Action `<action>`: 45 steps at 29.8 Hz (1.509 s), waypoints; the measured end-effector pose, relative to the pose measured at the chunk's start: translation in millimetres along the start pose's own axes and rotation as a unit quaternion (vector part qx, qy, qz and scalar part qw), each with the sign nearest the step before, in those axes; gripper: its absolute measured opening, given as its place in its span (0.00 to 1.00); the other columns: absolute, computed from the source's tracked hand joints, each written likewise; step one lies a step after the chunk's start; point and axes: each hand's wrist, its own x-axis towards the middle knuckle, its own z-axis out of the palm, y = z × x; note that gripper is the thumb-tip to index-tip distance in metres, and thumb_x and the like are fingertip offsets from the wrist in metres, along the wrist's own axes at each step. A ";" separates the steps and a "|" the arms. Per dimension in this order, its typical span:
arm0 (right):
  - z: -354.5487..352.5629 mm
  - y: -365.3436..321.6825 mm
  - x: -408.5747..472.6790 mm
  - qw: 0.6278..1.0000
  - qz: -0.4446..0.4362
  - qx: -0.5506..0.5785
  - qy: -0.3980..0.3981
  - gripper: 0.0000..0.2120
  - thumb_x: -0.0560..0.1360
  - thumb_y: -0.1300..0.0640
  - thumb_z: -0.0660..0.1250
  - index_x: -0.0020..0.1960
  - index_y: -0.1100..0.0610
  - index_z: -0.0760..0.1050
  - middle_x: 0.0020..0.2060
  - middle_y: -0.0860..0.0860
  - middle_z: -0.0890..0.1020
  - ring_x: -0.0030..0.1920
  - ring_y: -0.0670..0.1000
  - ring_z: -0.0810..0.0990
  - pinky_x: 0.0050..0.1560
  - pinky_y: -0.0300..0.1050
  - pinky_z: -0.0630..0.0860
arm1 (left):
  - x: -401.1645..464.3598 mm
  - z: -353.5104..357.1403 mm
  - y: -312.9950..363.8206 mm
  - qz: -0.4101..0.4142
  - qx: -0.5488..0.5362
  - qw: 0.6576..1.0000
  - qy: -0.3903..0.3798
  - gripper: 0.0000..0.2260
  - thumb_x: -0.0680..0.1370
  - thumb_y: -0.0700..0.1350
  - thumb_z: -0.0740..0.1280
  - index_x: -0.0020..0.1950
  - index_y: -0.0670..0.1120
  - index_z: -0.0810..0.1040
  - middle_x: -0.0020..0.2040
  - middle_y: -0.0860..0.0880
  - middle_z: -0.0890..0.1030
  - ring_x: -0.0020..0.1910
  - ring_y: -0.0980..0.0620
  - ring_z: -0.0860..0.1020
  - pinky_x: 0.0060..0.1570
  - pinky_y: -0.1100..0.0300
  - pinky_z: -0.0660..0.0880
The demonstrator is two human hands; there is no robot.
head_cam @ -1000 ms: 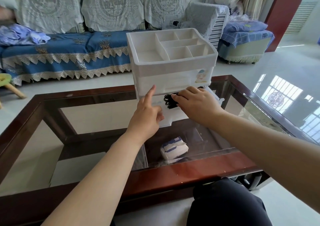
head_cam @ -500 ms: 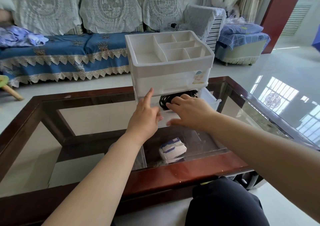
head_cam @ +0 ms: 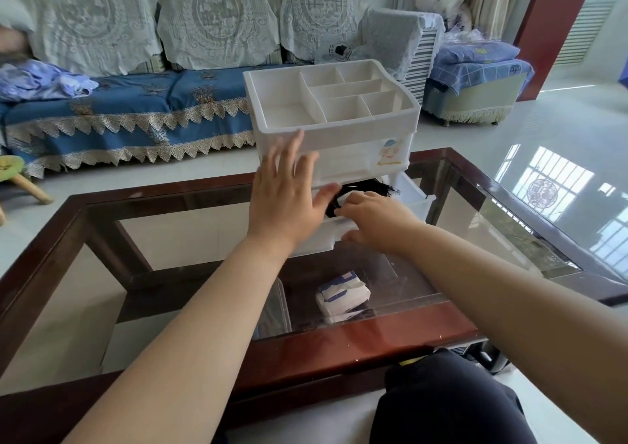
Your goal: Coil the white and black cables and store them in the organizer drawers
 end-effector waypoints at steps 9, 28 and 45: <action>-1.6 7.8 18.3 0.998 0.003 -0.062 0.015 0.22 0.77 0.46 0.64 0.70 0.47 0.67 0.65 0.47 0.72 0.66 0.53 0.68 0.60 0.47 0.68 | 38.6 -8.0 -5.4 -0.032 0.080 0.995 -0.040 0.26 0.79 0.55 0.59 0.73 0.44 0.63 0.70 0.42 0.69 0.71 0.36 0.61 0.73 0.45 0.53; 12.9 0.2 43.1 0.935 0.243 0.066 0.250 0.29 0.67 0.38 0.70 0.55 0.59 0.68 0.55 0.56 0.73 0.58 0.58 0.71 0.57 0.49 0.66 | 34.3 -16.4 0.6 -0.033 0.089 0.994 -0.061 0.29 0.79 0.56 0.59 0.76 0.45 0.57 0.74 0.42 0.62 0.74 0.34 0.54 0.73 0.45 0.51; -15.6 -45.6 5.7 0.880 0.189 0.360 0.244 0.13 0.75 0.47 0.66 0.54 0.52 0.68 0.40 0.45 0.74 0.40 0.46 0.73 0.38 0.41 0.68 | 4.9 -10.0 -23.2 0.001 -0.021 0.998 -0.054 0.28 0.80 0.50 0.62 0.77 0.46 0.58 0.80 0.46 0.50 0.78 0.44 0.44 0.74 0.52 0.44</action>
